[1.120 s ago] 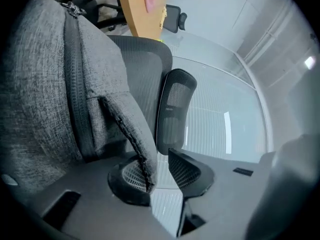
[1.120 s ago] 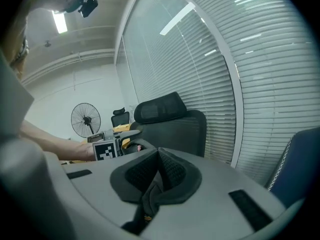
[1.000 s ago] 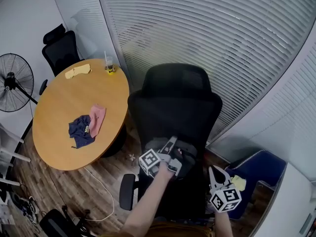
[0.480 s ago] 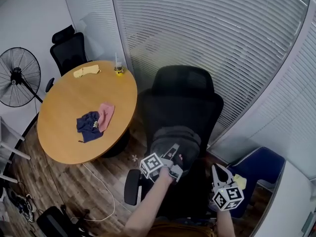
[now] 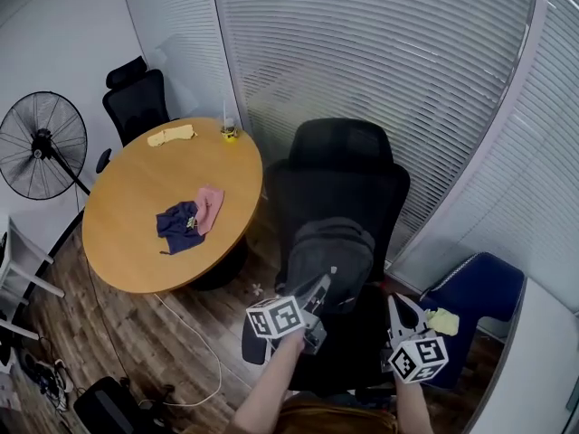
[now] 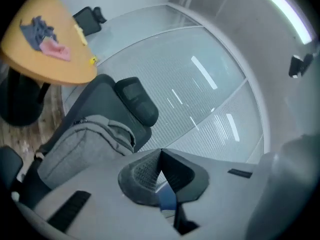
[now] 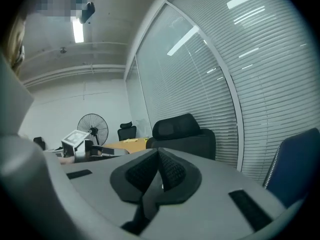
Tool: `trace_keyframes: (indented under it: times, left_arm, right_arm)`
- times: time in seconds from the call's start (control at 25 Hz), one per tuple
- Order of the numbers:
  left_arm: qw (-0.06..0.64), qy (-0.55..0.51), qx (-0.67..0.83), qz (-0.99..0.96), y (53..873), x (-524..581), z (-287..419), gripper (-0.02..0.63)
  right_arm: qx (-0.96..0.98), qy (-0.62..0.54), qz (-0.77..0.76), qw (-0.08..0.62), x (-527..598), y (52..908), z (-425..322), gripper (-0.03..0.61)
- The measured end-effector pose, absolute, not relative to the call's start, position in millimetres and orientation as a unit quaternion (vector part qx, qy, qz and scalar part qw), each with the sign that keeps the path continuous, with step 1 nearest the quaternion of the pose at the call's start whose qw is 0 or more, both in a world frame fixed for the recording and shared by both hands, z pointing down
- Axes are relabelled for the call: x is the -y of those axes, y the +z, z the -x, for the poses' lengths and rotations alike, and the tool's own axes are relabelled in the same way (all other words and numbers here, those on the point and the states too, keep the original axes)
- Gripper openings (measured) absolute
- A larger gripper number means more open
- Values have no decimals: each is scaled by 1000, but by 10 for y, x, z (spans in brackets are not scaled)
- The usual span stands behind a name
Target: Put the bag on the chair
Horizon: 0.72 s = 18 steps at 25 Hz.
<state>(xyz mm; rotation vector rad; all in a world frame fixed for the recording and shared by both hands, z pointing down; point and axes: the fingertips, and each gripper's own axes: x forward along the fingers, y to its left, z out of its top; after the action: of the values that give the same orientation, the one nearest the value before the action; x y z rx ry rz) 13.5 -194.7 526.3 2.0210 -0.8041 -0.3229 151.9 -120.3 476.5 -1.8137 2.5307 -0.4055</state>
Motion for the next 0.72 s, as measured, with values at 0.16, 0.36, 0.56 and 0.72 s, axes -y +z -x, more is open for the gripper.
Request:
trace_keyframes:
  times: [0.16,0.36,0.56,0.72]
  left_arm:
    - [330,-66,347,-876,5012,1613,-64,23]
    - [234,13,389,-891,4998,1407,57,23]
    - [175,33,401,-899,4849,1273,104,23]
    - [160,15,398,-903,4687,1202,127,23]
  right_arm:
    - [-816,-82,571,-40,1037,4717,-1372,11]
    - [-815,-53,572,-70,839,4683,-1275,12]
    - [-804,-47,592,-41,692,4554,-1430,11]
    - [-801,-47,596,-35,664,4533,-1414,12]
